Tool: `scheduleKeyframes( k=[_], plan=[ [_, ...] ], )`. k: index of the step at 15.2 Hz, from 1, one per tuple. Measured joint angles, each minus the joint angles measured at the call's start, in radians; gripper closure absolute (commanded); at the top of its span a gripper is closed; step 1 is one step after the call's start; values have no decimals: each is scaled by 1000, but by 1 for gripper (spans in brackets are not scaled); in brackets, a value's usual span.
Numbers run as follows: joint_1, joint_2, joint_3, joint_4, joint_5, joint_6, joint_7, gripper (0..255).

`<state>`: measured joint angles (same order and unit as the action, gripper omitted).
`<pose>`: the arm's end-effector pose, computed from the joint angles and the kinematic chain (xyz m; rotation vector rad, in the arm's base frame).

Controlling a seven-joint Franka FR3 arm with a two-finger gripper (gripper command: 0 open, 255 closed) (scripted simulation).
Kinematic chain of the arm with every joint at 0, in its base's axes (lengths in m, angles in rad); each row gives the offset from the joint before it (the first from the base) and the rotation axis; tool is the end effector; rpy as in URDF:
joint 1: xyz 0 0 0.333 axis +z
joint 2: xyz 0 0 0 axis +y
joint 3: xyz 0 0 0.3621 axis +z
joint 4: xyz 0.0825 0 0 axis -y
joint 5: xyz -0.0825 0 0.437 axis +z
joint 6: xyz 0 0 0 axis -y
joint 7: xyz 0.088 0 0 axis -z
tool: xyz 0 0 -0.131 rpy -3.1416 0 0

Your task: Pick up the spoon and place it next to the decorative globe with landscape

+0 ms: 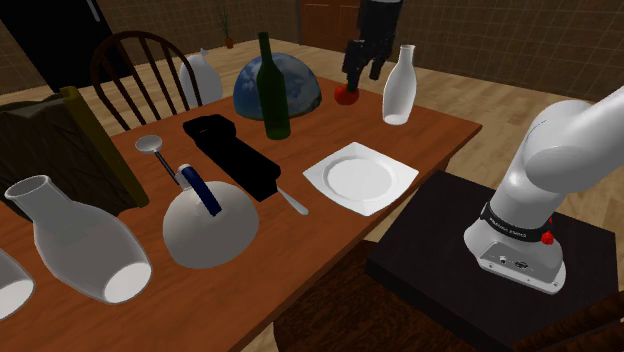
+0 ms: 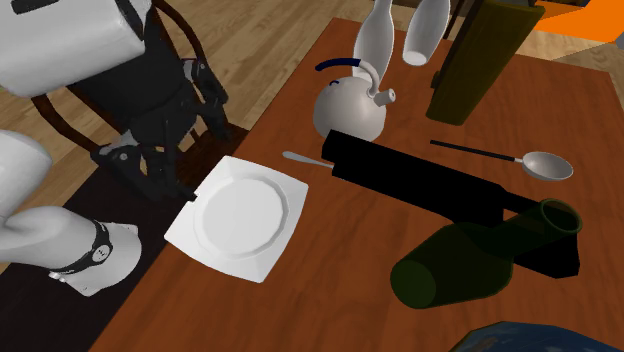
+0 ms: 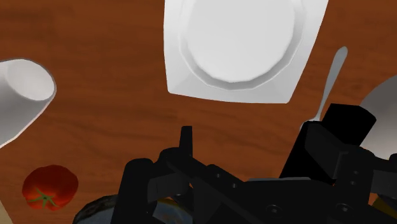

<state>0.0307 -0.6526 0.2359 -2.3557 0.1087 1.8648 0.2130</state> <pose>0.3816 0.1313 0.5710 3.1292 -0.0106 0.2407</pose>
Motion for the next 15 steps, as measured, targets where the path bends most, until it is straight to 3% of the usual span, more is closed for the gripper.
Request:
scheduleKeyframes(
  k=[8, 15],
  plan=[
    [-10, 217, 208, 34, -36, 158, 236, 0],
    [-44, 474, 375, 135, -184, 247, 486, 0]
  ],
)
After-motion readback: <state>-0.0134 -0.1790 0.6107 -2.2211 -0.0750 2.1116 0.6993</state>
